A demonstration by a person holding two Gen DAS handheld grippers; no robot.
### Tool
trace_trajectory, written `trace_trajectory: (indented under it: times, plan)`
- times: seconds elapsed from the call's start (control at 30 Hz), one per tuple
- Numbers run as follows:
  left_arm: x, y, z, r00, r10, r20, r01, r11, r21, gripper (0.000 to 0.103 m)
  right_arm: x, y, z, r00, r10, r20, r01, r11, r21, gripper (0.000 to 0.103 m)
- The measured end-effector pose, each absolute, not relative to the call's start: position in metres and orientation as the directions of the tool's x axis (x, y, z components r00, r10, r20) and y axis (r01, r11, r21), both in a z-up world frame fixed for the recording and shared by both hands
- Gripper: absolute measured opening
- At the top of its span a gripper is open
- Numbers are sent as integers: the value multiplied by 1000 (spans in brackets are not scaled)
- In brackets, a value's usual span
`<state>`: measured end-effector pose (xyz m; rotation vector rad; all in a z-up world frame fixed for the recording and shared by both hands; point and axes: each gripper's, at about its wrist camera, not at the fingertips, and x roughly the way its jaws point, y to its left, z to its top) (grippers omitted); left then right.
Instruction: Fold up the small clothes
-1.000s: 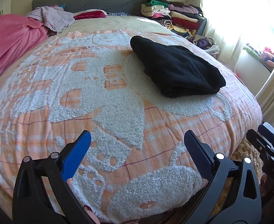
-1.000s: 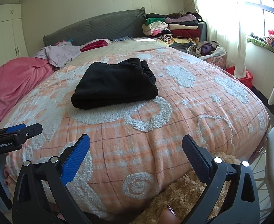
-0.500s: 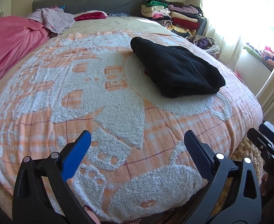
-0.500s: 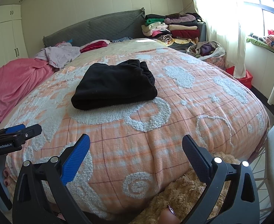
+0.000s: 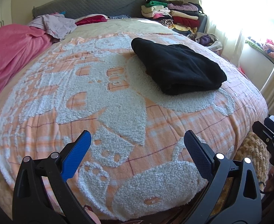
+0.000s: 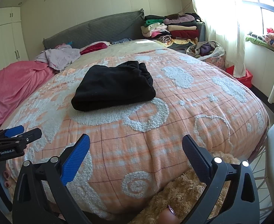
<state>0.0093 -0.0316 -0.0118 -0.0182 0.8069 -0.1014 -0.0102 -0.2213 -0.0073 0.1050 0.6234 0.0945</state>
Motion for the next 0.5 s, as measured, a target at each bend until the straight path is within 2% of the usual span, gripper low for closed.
trace_trajectory:
  times: [0.13,0.3,0.5]
  plan:
    - [11,-29,-14,669,-123,-733,88,992,-87,93,-12,-224,-4,815,111,-569,-45,991,128,98]
    - [15,-21,-16,663,-73,-745,37,997,-64,93,-15,-239,-2,818,75,-570,7,990,141,98]
    - [23,13,-11,684,-15,-729,-33,998,-51,93,-21,-298,-4,813,-62,-579,187,970,158,98]
